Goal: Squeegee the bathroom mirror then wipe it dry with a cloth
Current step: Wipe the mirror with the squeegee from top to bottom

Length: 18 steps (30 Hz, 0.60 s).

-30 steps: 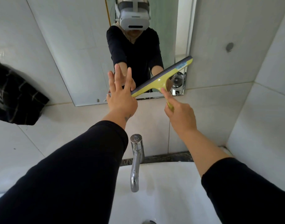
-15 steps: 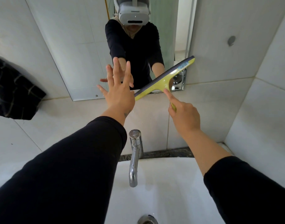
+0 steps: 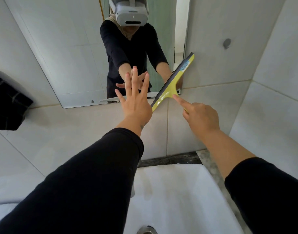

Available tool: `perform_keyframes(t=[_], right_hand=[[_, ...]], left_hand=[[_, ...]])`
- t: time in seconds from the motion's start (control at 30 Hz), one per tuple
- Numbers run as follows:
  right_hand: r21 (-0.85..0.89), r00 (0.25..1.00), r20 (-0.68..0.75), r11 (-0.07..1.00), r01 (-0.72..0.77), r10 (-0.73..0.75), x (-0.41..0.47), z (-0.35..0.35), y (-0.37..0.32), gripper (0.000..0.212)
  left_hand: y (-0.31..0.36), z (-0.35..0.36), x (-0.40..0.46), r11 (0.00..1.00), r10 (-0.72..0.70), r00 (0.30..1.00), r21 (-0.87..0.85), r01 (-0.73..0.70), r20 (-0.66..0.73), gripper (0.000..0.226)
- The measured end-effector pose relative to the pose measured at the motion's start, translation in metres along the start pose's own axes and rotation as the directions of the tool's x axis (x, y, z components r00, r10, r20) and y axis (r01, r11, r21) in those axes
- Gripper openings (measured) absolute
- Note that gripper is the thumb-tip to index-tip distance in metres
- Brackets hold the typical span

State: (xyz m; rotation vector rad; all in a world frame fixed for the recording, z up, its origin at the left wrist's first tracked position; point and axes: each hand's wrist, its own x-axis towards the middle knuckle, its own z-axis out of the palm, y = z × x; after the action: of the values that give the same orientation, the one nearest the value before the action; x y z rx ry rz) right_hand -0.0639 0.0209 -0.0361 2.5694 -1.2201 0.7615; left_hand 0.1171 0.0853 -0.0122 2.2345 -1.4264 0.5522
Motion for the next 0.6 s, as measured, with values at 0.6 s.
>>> perform_keyframes(t=[0.6], right_hand=[[0.353,0.981,0.11,0.916,-0.188,0.159,-0.017,0.022,0.012,0.059]], left_hand=[[0.012,0.016,0.005,0.998,-0.056,0.998,-0.012,0.056,0.015,0.106]])
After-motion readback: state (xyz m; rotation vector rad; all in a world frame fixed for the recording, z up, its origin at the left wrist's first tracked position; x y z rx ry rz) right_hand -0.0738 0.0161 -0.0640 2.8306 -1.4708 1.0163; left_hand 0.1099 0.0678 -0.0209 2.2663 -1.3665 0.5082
